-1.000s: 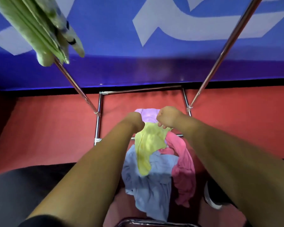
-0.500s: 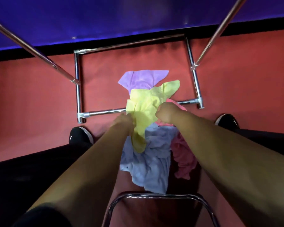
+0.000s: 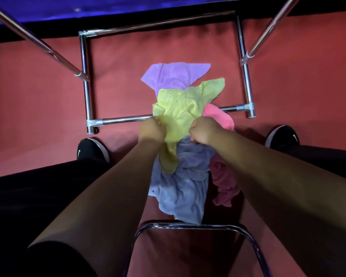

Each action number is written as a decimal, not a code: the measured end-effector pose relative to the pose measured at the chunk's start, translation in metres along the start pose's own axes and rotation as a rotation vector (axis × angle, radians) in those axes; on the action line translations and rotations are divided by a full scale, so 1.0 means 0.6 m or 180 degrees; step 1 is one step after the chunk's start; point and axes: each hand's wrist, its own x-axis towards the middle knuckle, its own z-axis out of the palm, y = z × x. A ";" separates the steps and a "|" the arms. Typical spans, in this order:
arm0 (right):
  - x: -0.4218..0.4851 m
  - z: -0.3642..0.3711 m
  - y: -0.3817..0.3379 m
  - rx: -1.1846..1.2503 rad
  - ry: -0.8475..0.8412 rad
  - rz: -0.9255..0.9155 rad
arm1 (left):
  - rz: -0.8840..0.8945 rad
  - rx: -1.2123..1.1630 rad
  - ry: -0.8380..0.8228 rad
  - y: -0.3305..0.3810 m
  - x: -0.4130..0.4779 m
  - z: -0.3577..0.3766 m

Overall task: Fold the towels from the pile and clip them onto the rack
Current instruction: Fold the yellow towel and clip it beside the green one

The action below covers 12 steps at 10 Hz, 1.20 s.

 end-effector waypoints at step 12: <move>-0.418 -0.250 -0.165 -0.0818 0.1891 -0.1849 | 0.2433 -0.2239 0.0482 0.244 -0.406 -0.506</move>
